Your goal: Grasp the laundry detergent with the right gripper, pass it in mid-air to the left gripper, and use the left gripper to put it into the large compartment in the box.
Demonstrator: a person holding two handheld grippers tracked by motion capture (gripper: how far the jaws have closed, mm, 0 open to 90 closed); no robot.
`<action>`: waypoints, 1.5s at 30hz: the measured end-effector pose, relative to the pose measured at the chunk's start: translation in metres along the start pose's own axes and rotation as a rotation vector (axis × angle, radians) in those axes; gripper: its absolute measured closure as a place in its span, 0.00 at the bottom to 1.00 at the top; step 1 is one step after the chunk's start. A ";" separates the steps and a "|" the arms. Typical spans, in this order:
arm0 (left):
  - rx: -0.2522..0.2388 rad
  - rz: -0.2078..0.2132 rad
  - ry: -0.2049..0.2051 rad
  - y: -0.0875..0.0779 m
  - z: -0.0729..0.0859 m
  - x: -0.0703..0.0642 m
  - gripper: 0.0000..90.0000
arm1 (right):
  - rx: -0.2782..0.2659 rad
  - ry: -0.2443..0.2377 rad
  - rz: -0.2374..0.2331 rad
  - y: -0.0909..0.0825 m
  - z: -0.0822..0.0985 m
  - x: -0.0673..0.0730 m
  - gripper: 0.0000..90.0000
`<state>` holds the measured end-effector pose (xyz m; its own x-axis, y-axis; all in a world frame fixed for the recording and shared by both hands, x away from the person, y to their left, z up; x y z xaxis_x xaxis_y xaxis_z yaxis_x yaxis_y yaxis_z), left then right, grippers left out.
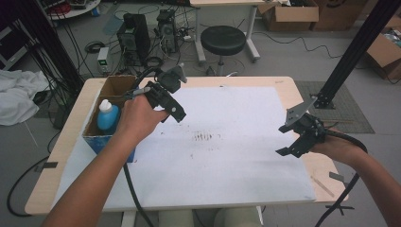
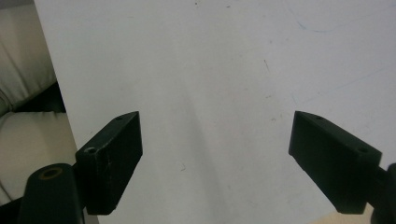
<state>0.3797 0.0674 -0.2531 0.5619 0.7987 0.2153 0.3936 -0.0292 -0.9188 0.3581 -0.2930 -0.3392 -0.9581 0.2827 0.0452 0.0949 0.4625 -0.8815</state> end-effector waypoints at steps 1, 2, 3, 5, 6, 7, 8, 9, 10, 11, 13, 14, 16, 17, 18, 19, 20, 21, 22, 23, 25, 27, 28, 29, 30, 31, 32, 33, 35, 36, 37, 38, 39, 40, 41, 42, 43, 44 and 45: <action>-0.001 0.004 0.011 0.000 0.000 -0.002 0.20 | 0.000 -0.002 0.000 0.000 -0.001 0.000 0.19; -0.001 0.006 0.017 0.000 -0.001 -0.003 0.20 | -0.001 -0.004 0.000 0.000 -0.002 0.000 0.19; 0.000 0.007 0.021 0.001 -0.001 -0.005 0.20 | -0.001 -0.003 -0.001 0.000 -0.002 0.000 0.19; 0.000 0.016 0.036 0.002 -0.001 -0.007 0.20 | 0.000 -0.007 -0.002 0.001 -0.003 0.000 0.19; 0.000 0.019 0.043 0.003 -0.001 -0.009 0.20 | 0.000 -0.007 -0.003 0.001 -0.003 0.000 0.19; 0.002 0.021 0.050 0.003 -0.001 -0.010 0.20 | 0.001 -0.006 -0.003 0.002 -0.003 0.000 0.19; 0.004 0.026 0.069 0.005 0.000 -0.011 0.20 | 0.002 -0.005 -0.004 0.002 -0.003 0.000 0.19; 0.005 0.029 0.076 0.005 0.000 -0.012 0.20 | 0.002 -0.008 -0.003 0.002 -0.003 -0.001 0.19; 0.008 0.026 0.092 0.006 0.001 -0.014 0.20 | 0.002 -0.005 -0.003 0.002 -0.003 -0.002 0.19; 0.006 0.021 0.104 0.007 0.002 -0.014 0.20 | 0.003 -0.005 -0.003 0.003 -0.004 -0.002 0.19; 0.009 0.031 0.120 0.008 0.004 -0.016 0.20 | 0.003 -0.005 -0.002 0.004 -0.004 -0.003 0.19; 0.009 0.032 0.130 0.008 0.004 -0.017 0.20 | 0.002 -0.007 -0.004 0.004 -0.005 -0.002 0.19; 0.007 0.036 0.146 0.008 0.006 -0.018 0.20 | 0.003 -0.006 -0.004 0.005 -0.006 -0.003 0.19; 0.006 0.038 0.146 0.008 0.006 -0.018 0.20 | 0.002 -0.005 -0.005 0.005 -0.006 -0.003 0.19; 0.005 0.039 0.149 0.008 0.007 -0.019 0.20 | 0.003 -0.004 -0.005 0.005 -0.006 -0.003 0.19; 0.003 0.038 0.152 0.008 0.008 -0.019 0.20 | 0.003 -0.006 -0.003 0.005 -0.007 -0.003 0.19; 0.008 0.039 0.154 0.009 0.009 -0.019 0.20 | 0.002 -0.009 -0.004 0.005 -0.007 -0.003 0.19; 0.007 0.040 0.154 0.009 0.010 -0.019 0.20 | 0.006 -0.007 -0.004 0.005 -0.008 -0.003 0.19; 0.009 0.039 0.155 0.009 0.010 -0.019 0.20 | 0.004 -0.009 -0.004 0.006 -0.008 -0.003 0.19; 0.009 0.039 0.156 0.009 0.011 -0.019 0.20 | 0.002 -0.006 -0.004 0.006 -0.009 -0.003 0.19; 0.010 0.039 0.155 0.010 0.011 -0.018 0.20 | -0.002 -0.008 -0.007 0.006 -0.010 -0.003 0.19; 0.008 0.041 0.157 0.010 0.012 -0.018 0.20 | 0.000 -0.013 -0.009 0.007 -0.011 -0.002 0.19; 0.009 0.041 0.158 0.010 0.013 -0.018 0.20 | 0.002 -0.016 -0.009 0.008 -0.011 -0.002 0.19; 0.011 0.042 0.160 0.010 0.013 -0.018 0.20 | 0.003 -0.019 -0.009 0.008 -0.011 -0.002 0.19; 0.014 0.042 0.161 0.010 0.014 -0.018 0.20 | 0.002 -0.019 -0.009 0.008 -0.011 -0.002 0.19; 0.014 0.042 0.162 0.010 0.014 -0.018 0.20 | 0.000 -0.019 -0.008 0.008 -0.012 -0.002 0.19; 0.014 0.043 0.161 0.010 0.014 -0.018 0.20 | 0.000 -0.012 -0.008 0.008 -0.012 -0.002 0.19; 0.014 0.043 0.162 0.010 0.014 -0.018 0.20 | -0.001 -0.011 -0.010 0.008 -0.012 -0.002 0.19; 0.014 0.045 0.163 0.010 0.014 -0.018 0.20 | -0.001 -0.017 -0.010 0.008 -0.012 -0.002 0.19; 0.013 0.046 0.163 0.010 0.014 -0.018 0.20 | 0.002 -0.015 -0.011 0.009 -0.012 -0.001 0.19; 0.014 0.046 0.164 0.010 0.014 -0.018 0.20 | 0.003 -0.015 -0.012 0.009 -0.012 -0.001 0.19; 0.014 0.046 0.163 0.010 0.014 -0.018 0.20 | 0.004 -0.015 -0.012 0.009 -0.012 -0.001 0.19; 0.013 0.048 0.163 0.010 0.014 -0.018 0.20 | 0.003 -0.016 -0.012 0.008 -0.012 -0.001 0.19; 0.012 0.048 0.162 0.010 0.014 -0.018 0.20 | 0.002 -0.016 -0.012 0.008 -0.012 -0.001 0.19; 0.013 0.047 0.162 0.010 0.014 -0.018 0.20 | 0.002 -0.017 -0.011 0.008 -0.012 -0.001 0.19; 0.013 0.047 0.162 0.011 0.014 -0.018 0.20 | 0.003 -0.016 -0.011 0.008 -0.012 -0.001 0.19; 0.013 0.047 0.162 0.011 0.014 -0.018 0.20 | 0.003 -0.015 -0.011 0.008 -0.012 -0.001 0.19; 0.014 0.047 0.163 0.011 0.014 -0.018 0.20 | 0.000 -0.018 -0.010 0.008 -0.012 -0.001 0.19; 0.014 0.047 0.162 0.011 0.014 -0.018 0.20 | 0.000 -0.017 -0.010 0.008 -0.012 -0.001 0.19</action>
<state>0.3633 0.0610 -0.2717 0.6900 0.6889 0.2219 0.3546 -0.0545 -0.9334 0.3626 -0.2796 -0.3411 -0.9634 0.2641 0.0458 0.0856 0.4652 -0.8811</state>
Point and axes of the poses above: each handheld gripper's, and its own axes: y roughly forward along the jaws, z roughly out of its underside, x roughly to its left, the point moved 4 cm from there along y, roughly forward along the jaws, and after that the axes turned 6 degrees about -z, right-handed, at the moved point
